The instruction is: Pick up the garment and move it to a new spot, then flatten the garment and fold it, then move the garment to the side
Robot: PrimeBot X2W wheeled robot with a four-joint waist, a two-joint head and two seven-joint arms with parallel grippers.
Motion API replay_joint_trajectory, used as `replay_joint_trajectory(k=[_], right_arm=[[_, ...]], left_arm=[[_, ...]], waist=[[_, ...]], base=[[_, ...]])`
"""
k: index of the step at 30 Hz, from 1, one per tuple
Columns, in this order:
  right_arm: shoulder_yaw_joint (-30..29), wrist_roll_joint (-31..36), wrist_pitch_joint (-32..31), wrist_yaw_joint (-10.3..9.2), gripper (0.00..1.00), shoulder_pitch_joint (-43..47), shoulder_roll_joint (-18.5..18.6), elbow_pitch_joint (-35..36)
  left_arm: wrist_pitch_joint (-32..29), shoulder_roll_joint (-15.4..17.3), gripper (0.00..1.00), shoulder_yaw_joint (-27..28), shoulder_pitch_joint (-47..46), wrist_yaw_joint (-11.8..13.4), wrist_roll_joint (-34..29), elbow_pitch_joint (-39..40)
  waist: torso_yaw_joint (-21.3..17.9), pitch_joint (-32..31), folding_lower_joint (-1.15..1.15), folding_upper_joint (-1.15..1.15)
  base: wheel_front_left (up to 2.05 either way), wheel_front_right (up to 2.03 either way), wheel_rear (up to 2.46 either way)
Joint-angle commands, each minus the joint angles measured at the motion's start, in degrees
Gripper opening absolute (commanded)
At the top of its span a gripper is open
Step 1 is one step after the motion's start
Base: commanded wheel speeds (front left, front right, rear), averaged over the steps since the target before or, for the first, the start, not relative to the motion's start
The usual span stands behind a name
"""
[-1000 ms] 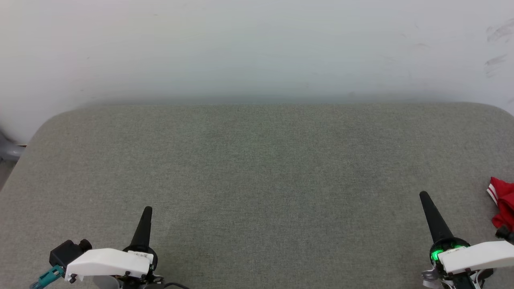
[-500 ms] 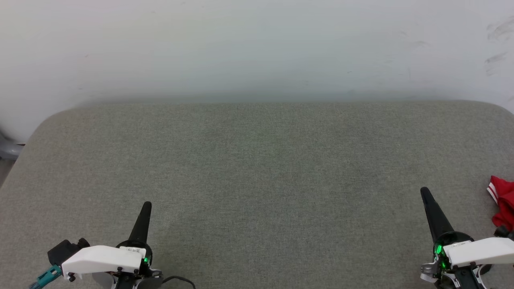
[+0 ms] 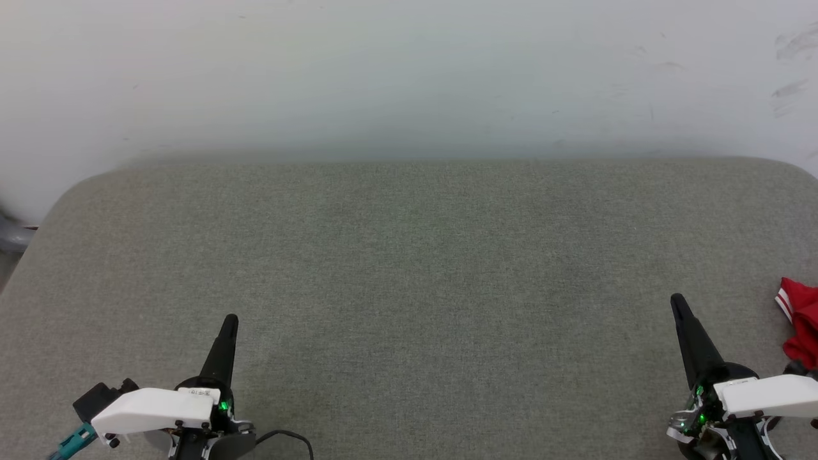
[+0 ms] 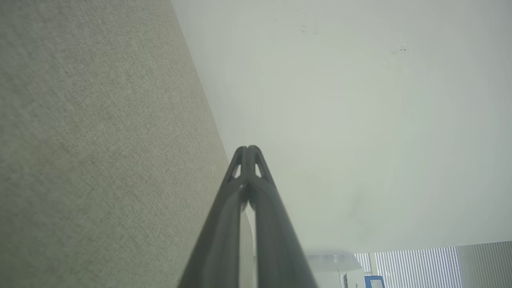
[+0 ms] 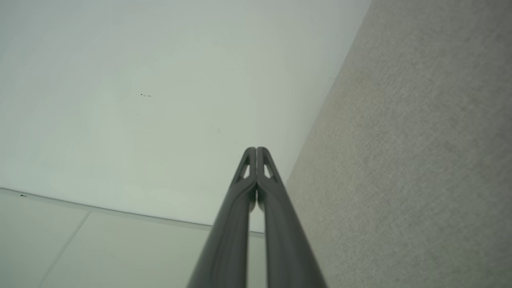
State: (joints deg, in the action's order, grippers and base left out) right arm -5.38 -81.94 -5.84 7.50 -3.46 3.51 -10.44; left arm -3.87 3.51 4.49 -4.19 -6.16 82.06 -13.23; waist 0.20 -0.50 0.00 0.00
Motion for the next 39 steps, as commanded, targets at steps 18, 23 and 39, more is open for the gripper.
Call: replay_joint_trajectory(k=[18,23,39], right_arm=[[-0.3,-9.05,0.06,-0.02,0.0,-2.82,0.01,-3.01],[-0.37,-11.03,0.03,-0.02,0.0,-3.06,-0.03,-3.71],[-0.52,-11.02,-0.16,-0.02,0.0,-3.13,-0.19,-3.78]], left_arm=[[-2.31,-0.55,0.0,1.88,-2.25,-1.31,8.34,-0.69],[-2.8,-0.71,0.0,2.24,-2.3,-1.47,10.16,-0.9],[-2.94,-0.72,0.0,2.25,-2.31,-1.51,10.35,-0.89]], waist=[[-0.15,0.52,0.0,0.0],[-0.19,0.65,0.0,0.0],[-0.2,0.68,0.0,0.0]], base=[[0.0,0.0,0.0],[0.0,0.0,0.0],[0.0,0.0,0.0]])
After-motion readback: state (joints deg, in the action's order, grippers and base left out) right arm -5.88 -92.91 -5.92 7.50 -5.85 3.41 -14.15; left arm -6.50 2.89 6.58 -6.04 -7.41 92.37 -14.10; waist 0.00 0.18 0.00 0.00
